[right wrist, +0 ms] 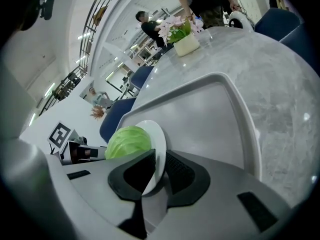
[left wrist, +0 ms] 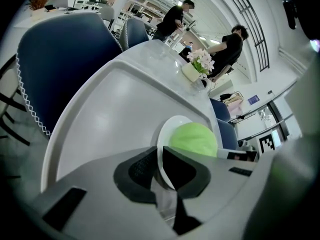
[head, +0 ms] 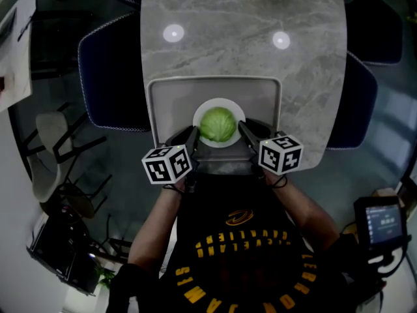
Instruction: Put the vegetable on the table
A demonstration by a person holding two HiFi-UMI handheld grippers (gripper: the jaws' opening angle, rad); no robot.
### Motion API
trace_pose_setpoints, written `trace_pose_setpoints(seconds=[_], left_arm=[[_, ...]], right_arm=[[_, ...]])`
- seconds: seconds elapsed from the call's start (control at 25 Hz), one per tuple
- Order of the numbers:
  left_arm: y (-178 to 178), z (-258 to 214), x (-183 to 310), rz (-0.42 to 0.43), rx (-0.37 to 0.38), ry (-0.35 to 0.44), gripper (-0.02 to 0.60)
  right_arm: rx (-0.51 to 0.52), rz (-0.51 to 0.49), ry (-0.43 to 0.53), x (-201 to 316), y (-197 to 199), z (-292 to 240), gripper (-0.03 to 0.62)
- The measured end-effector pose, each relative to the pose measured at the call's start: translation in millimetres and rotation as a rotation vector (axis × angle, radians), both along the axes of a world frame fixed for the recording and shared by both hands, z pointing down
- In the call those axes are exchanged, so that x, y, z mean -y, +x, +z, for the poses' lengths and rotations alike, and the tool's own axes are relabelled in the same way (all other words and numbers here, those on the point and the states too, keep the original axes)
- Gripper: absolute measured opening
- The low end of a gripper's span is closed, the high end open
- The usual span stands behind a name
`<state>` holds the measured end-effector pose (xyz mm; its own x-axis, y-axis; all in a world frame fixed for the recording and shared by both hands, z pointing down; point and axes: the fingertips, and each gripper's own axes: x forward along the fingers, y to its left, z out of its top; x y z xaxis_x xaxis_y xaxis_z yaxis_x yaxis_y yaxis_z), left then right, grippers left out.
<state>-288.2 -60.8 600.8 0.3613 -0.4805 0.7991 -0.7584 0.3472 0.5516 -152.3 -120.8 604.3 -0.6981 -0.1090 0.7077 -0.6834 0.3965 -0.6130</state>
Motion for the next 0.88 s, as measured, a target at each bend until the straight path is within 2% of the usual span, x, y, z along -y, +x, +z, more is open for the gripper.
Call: trace_pose_setpoints(seconds=[0.04,0.24,0.44,0.88], left_arm=[[-0.2,0.3,0.5,0.003,-0.001,-0.002,0.035],[-2.4,2.1,1.5,0.022,0.008,-0.026,0.032],[-1.4,3.3,1.5,0.023,0.006,-0.044,0.032],[-7.4,-10.5,3.1,0.038,0.004,-0.023,0.029]], right_arm=[[0.004,0.002,-0.008,0.1,0.7,1.0,0.055],[0.03,0.045,-0.064,0.7,1.4,5.0,0.047],[0.026,0.074,-0.072,4.9,1.0,4.5,0.044],[0.034,0.115,-0.099,2.0,-0.4,-4.0,0.041]])
